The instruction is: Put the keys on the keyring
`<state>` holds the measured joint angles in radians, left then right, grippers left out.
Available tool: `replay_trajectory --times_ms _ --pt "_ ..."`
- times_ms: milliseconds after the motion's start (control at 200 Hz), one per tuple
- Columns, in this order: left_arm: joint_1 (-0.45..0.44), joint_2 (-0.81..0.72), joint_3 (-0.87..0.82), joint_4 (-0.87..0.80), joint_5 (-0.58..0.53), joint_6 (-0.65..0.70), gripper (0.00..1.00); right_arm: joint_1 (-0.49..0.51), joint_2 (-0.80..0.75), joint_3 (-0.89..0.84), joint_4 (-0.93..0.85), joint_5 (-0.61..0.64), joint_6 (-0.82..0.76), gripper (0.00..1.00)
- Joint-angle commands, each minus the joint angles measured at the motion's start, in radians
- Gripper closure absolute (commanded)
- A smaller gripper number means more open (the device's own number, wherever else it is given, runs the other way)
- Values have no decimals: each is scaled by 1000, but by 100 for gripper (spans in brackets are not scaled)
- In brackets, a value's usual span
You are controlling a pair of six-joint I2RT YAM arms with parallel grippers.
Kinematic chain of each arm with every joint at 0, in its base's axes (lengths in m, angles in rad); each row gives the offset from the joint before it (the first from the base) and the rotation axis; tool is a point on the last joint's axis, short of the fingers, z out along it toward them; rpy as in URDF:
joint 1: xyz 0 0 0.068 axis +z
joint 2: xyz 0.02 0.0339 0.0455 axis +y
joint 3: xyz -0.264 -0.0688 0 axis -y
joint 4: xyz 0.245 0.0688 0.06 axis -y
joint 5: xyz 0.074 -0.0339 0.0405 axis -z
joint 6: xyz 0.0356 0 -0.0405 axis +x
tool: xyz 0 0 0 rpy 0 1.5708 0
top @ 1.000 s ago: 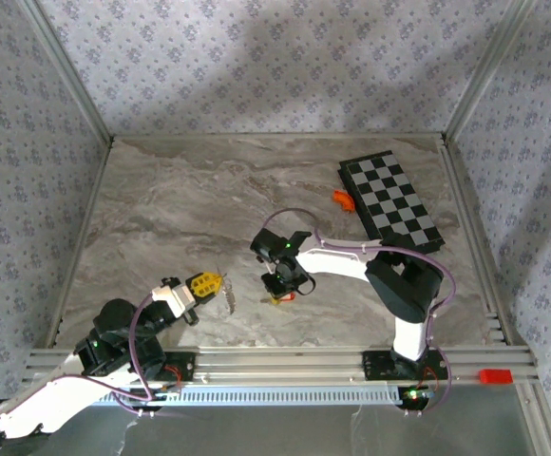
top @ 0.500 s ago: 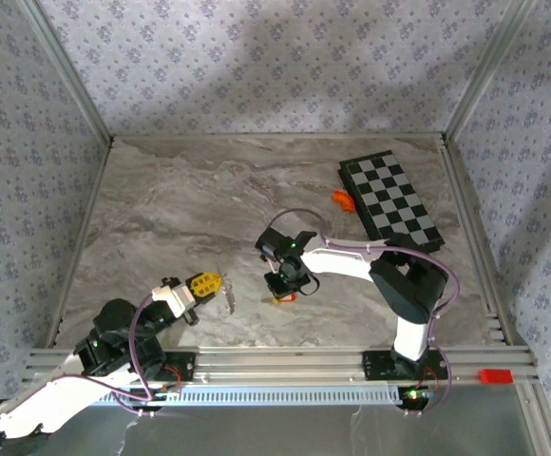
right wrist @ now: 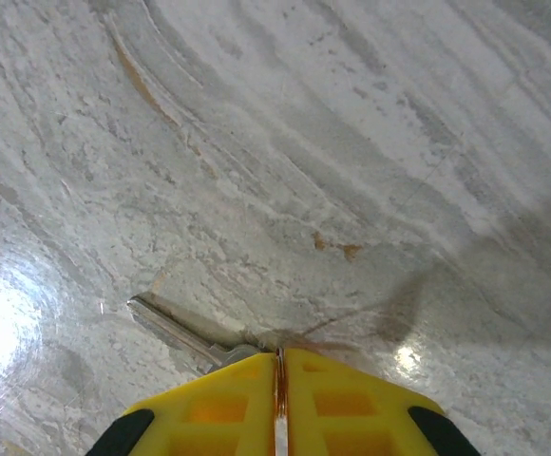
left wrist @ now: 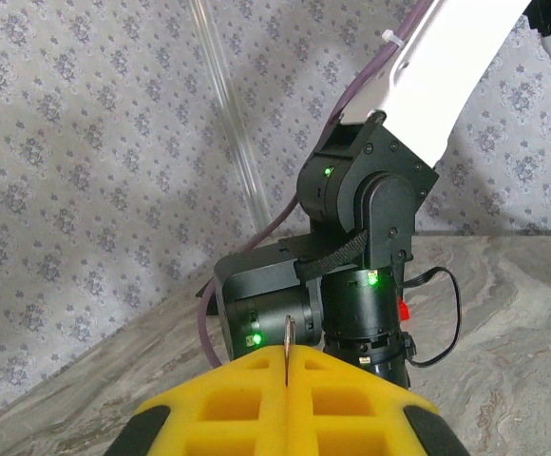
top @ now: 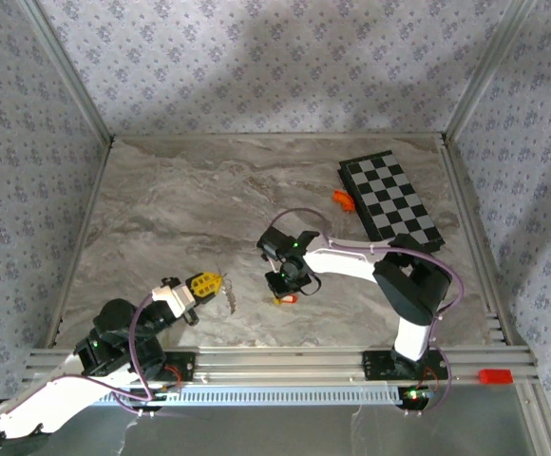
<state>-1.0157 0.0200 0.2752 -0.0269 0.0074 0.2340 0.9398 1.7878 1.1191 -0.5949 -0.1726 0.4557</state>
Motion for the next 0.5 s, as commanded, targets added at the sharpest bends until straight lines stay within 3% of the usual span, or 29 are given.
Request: replay_trajectory --times_ms 0,210,495 --pt "-6 -14 5 28 12 -12 100 -7 -28 -10 -10 -5 12 90" --pt "-6 -14 6 27 11 -11 100 -7 -23 -8 -11 -4 6 93" --pt "-6 -14 5 27 10 -11 100 -13 -20 -10 -11 -11 -5 90"
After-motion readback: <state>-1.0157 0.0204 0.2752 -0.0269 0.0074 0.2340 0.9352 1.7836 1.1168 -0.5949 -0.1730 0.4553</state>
